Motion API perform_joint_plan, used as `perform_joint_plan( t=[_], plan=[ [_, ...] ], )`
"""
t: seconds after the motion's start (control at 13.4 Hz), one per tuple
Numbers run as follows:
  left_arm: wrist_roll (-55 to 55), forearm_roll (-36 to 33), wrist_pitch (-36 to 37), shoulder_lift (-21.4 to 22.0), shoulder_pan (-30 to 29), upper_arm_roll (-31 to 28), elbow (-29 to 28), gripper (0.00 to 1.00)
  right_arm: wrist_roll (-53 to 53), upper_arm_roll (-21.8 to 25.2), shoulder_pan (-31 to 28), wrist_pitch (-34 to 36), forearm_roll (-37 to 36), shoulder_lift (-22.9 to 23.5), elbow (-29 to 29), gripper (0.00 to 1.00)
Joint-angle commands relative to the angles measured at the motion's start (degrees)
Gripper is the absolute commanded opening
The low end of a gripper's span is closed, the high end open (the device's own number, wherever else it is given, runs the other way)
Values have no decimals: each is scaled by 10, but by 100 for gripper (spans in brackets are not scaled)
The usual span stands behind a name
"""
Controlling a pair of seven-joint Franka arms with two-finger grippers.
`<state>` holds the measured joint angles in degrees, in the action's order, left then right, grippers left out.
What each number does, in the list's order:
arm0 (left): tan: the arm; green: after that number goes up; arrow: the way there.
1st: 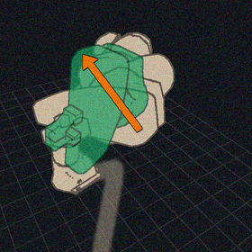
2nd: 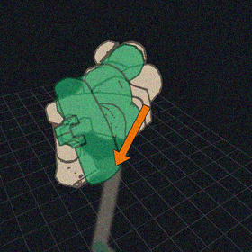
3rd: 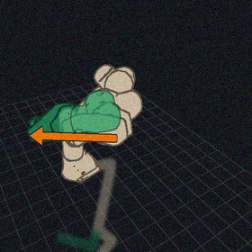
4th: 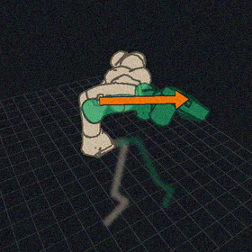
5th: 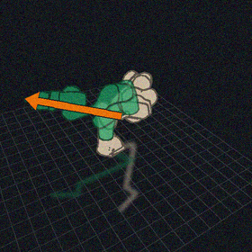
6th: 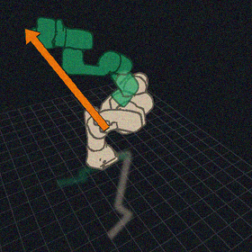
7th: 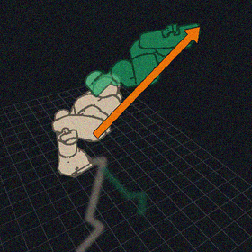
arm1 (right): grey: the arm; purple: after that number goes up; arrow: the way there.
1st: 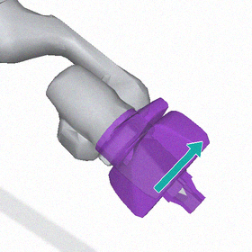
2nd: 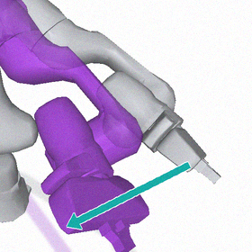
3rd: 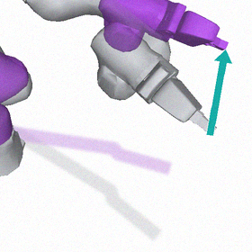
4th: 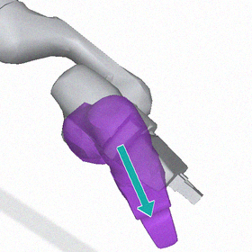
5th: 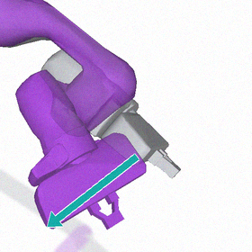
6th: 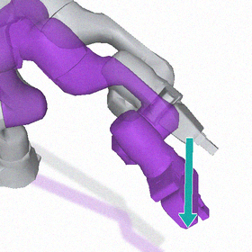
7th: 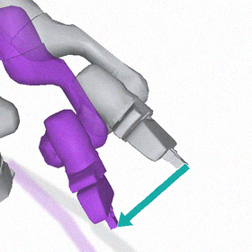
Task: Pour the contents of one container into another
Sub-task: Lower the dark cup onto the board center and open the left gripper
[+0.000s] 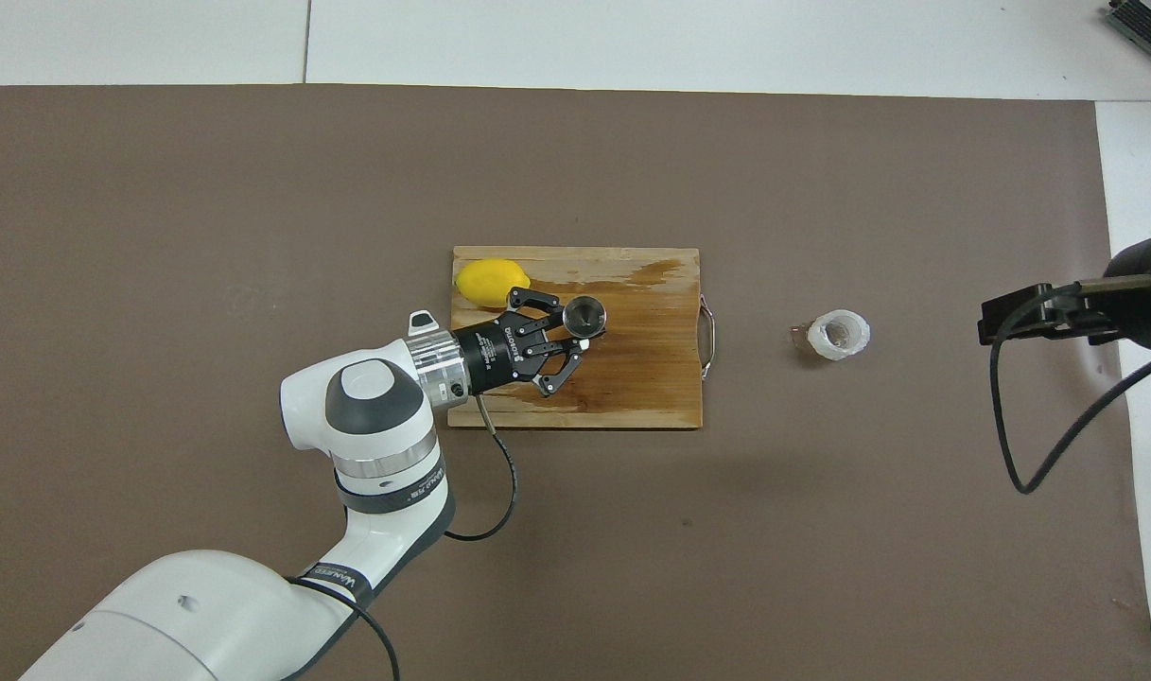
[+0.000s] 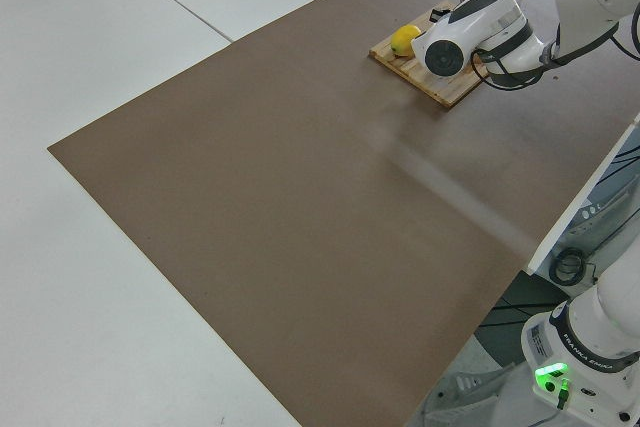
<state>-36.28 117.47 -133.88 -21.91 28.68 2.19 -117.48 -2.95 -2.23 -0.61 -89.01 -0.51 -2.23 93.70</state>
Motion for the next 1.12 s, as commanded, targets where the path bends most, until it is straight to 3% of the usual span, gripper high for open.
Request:
perform_joint_plan(
  t=[0.0,0.15,0.22,0.3,0.52,1.04],
  plan=[
    [39,24,6,-8,7,-6,-4,0,-12,-5,-5,7,-6,3,-5,100],
    [38,23,1,-8,7,-6,-5,0,-12,-4,-5,7,-5,3,-5,100],
    [38,22,4,-7,4,-6,-5,75,-12,-5,-5,7,-6,3,-5,100],
    [37,20,10,-7,0,-7,-5,100,-12,-5,-5,7,-6,3,-5,100],
    [27,5,10,4,-3,-7,-5,100,-12,-4,-5,7,-6,3,-5,100],
    [23,-218,14,60,-31,-11,-12,100,-12,-5,-5,7,-6,3,-5,100]
  ],
)
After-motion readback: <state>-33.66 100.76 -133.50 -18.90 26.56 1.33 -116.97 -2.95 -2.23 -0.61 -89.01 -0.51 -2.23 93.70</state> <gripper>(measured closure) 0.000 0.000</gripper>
